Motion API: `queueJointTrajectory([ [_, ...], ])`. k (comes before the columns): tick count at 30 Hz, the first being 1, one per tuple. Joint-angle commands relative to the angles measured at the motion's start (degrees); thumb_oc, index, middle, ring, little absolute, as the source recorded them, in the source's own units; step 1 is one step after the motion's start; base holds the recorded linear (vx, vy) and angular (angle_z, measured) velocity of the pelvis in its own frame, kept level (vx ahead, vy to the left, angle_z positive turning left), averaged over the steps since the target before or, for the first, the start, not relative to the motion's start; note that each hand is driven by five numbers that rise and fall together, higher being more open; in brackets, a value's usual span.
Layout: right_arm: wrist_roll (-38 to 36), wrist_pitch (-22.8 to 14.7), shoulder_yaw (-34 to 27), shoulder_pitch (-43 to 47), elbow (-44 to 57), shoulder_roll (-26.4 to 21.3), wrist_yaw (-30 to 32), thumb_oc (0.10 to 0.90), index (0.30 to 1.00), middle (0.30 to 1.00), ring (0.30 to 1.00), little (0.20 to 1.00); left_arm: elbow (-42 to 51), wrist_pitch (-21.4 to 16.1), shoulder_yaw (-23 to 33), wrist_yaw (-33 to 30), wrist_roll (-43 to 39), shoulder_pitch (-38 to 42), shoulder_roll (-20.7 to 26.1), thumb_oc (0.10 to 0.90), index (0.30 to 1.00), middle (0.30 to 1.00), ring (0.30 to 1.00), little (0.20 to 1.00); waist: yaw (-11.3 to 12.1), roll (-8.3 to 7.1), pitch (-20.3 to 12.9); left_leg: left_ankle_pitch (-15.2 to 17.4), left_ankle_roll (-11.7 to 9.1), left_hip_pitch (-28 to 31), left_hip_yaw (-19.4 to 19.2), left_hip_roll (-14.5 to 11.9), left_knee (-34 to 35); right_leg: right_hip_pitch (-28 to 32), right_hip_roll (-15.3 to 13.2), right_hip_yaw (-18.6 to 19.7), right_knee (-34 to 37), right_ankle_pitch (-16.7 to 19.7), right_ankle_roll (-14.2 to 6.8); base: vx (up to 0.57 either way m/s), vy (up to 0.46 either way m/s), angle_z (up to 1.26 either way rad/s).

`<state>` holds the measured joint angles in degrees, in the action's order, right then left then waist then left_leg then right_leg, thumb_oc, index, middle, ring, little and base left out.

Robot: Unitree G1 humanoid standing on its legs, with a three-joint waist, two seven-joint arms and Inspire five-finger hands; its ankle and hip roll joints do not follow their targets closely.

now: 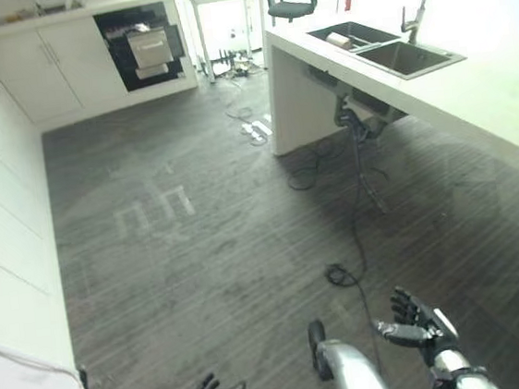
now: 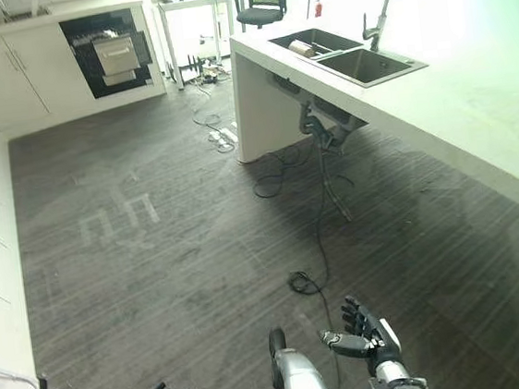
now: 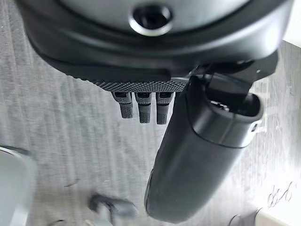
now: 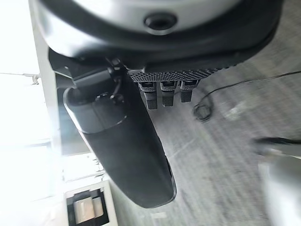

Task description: Place the dishes in the dishwasher.

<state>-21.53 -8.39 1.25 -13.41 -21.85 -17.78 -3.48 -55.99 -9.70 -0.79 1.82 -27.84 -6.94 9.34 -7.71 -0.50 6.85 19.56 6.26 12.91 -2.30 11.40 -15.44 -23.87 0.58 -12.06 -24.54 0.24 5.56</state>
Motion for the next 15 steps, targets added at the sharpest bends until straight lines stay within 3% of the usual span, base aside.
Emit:
queueJointTrajectory([
  [1,-2.62,-5.77,-0.76,8.3,7.09,-1.33,0.89,0.8,0.9,0.9,0.9,0.9,6.57,-4.41,0.13,0.99,0.92,2.82,3.6,0.8,0.9,0.9,0.9,0.9,0.9,-2.36,-5.07,-8.25,-5.32,-5.01,5.44,-4.74,-1.75,5.23,-4.6,4.77,7.35,4.09,-11.08,0.29,-0.128,0.07],
  [2,-2.05,-6.15,-0.87,8.23,7.3,-1.57,0.78,0.8,0.9,0.9,0.9,0.9,6.74,-5.13,-0.33,0.79,1.57,2.99,3.21,0.8,0.9,0.9,0.9,0.9,1.07,-1.84,-5.31,-14.5,-7.12,-3.95,4.4,-6.11,-1.75,6.54,-3.82,4.35,7.35,2.65,-10.14,0.34,-0.158,0.04],
  [3,-2.11,-6.03,-1.23,8.29,7.65,-2.12,0.4,0.8,0.9,0.9,0.9,0.9,7.38,-5.42,-0.79,0.28,1.77,3.2,2.8,0.8,0.9,0.9,0.9,0.9,1.41,-2.29,-5.61,-23.17,-9.49,-2.88,2.89,-6.86,-1.75,8.17,-3.95,4.48,7.35,1.06,-9.22,0.35,-0.179,-0.03],
  [4,-2.25,-5.99,-1.49,8.32,7.74,-2.54,0.0,0.8,0.9,0.9,0.9,0.9,7.8,-5.58,-1.02,0.02,1.28,3.22,2.51,0.8,0.9,0.9,0.9,0.9,1.72,-2.78,-5.28,-26.85,-10.9,-3.93,2.05,-7.03,-5.22,9.56,-4.25,4.71,7.35,0.26,-8.55,0.28,-0.152,-0.04],
  [5,-2.2,-5.99,-1.63,8.36,7.75,-2.87,-0.36,0.8,0.9,0.9,0.9,0.9,8.22,-5.93,-1.27,-0.32,0.64,3.12,2.17,0.8,0.9,0.9,0.9,0.9,1.89,-3.09,-5.0,-28.82,-11.85,-6.03,1.48,-7.14,-9.52,10.53,-4.39,4.88,7.35,-0.23,-7.95,0.2,-0.156,-0.22],
  [6,-1.95,-6.21,-1.89,8.36,7.73,-3.29,-0.98,0.8,0.9,0.9,0.9,0.9,8.44,-6.51,-1.52,-0.22,-0.1,3.02,1.73,0.8,0.9,0.9,0.9,0.9,2.0,-4.15,-4.48,-31.14,-13.01,-10.56,-0.76,-7.25,-18.85,11.82,-5.13,5.06,7.35,-0.68,-7.15,0.2,-0.189,-0.24],
  [7,-1.64,-6.65,-2.11,8.07,7.93,-3.79,-1.75,0.8,0.9,0.9,0.9,0.9,9.29,-7.22,-1.54,0.36,-0.41,2.53,1.39,0.8,0.9,0.9,0.9,0.9,2.6,-5.61,-3.74,-32.27,-13.32,-16.12,-1.7,-6.63,-29.75,13.38,-6.24,5.25,7.35,-1.23,-6.44,0.19,-0.207,-0.07],
  [8,-1.43,-6.75,-2.27,7.76,8.4,-4.13,-1.92,0.8,0.9,0.9,0.9,0.9,10.28,-7.85,-1.61,0.61,0.07,2.17,1.18,0.8,0.9,0.9,0.9,0.9,3.07,-6.02,-3.3,-32.05,-13.41,-20.53,-2.26,-6.74,-36.38,14.29,-6.53,4.55,7.35,-1.67,-5.91,0.2,-0.217,0.15],
  [9,-1.3,-6.94,-2.9,7.27,8.66,-4.33,-2.25,0.8,0.9,0.9,0.9,0.9,12.4,-7.47,-1.71,0.63,0.3,1.77,1.67,0.8,0.9,0.9,0.9,0.9,3.75,-7.12,-2.43,-32.06,-13.06,-25.9,-3.67,-8.62,-40.77,15.85,-7.33,3.51,7.35,-2.21,-5.36,0.17,-0.173,0.03],
  [10,-1.48,-6.86,-3.16,7.09,8.9,-4.41,-2.26,0.8,0.9,0.9,0.9,0.9,13.34,-7.24,-1.75,0.67,0.24,1.57,1.98,0.8,0.9,0.9,0.9,0.9,4.07,-7.03,-1.97,-31.12,-12.57,-27.97,-3.97,-9.82,-41.38,16.34,-7.07,3.04,7.35,-2.46,-5.25,0.21,-0.161,-0.2],
  [12,-2.65,-6.39,-3.74,6.65,9.7,-4.71,-2.6,0.8,0.9,0.9,0.9,0.9,15.25,-7.28,-1.34,1.17,-1.29,0.54,2.73,0.8,0.9,0.9,0.9,0.9,5.5,-6.88,-0.89,-30.27,-11.25,-30.24,-4.83,-11.79,-32.36,17.44,-6.21,3.05,7.35,-3.45,-5.56,0.28,-0.067,-0.39],
  [15,-1.02,-5.64,-2.54,7.81,10.26,-4.36,-2.74,0.8,0.9,0.9,0.9,0.9,18.23,-7.22,-1.1,1.51,-1.83,-1.44,3.21,0.8,0.9,0.9,0.9,0.9,6.99,-4.79,-0.99,-31.33,-11.4,-25.89,-8.96,-13.97,-7.92,18.55,-3.39,5.06,7.35,-5.51,-6.66,0.38,0.08,-0.52],
])
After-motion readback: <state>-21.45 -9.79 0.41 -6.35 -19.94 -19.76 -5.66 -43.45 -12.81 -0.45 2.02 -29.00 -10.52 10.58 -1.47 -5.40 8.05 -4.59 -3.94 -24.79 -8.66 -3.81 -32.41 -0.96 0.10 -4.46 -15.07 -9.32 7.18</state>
